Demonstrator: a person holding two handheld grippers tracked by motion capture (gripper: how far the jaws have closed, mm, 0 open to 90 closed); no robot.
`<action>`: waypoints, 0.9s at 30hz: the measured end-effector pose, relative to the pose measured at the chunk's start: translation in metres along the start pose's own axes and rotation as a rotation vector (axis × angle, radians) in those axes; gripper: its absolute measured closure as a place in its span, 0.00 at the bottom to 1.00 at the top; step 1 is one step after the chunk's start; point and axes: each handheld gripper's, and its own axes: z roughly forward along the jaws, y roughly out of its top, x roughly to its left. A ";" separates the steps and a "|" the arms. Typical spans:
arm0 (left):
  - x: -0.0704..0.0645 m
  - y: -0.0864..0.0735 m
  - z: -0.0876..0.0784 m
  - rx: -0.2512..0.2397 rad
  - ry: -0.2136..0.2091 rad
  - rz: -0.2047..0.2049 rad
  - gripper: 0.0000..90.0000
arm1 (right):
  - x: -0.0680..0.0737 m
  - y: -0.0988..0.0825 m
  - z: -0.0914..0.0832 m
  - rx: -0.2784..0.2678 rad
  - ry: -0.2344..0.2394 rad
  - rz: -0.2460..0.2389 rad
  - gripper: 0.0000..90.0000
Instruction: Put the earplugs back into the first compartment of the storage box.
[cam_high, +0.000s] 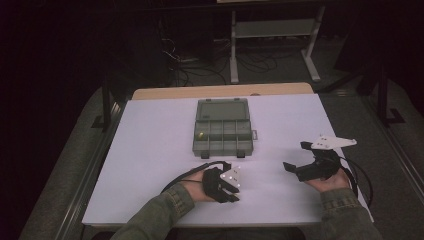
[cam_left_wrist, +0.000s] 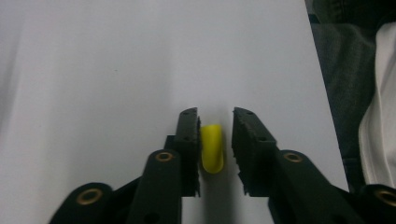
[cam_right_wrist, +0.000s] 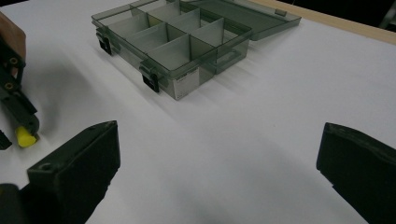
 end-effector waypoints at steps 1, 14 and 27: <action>0.000 0.000 0.001 0.010 -0.005 0.004 0.87 | 0.000 0.000 0.000 0.001 -0.001 0.001 0.00; -0.001 0.005 -0.017 -0.024 0.060 0.028 0.90 | 0.000 0.000 -0.001 -0.001 0.000 0.001 0.00; 0.010 -0.003 -0.044 -0.099 0.111 -0.021 0.91 | 0.001 0.000 0.000 0.005 0.003 -0.001 0.00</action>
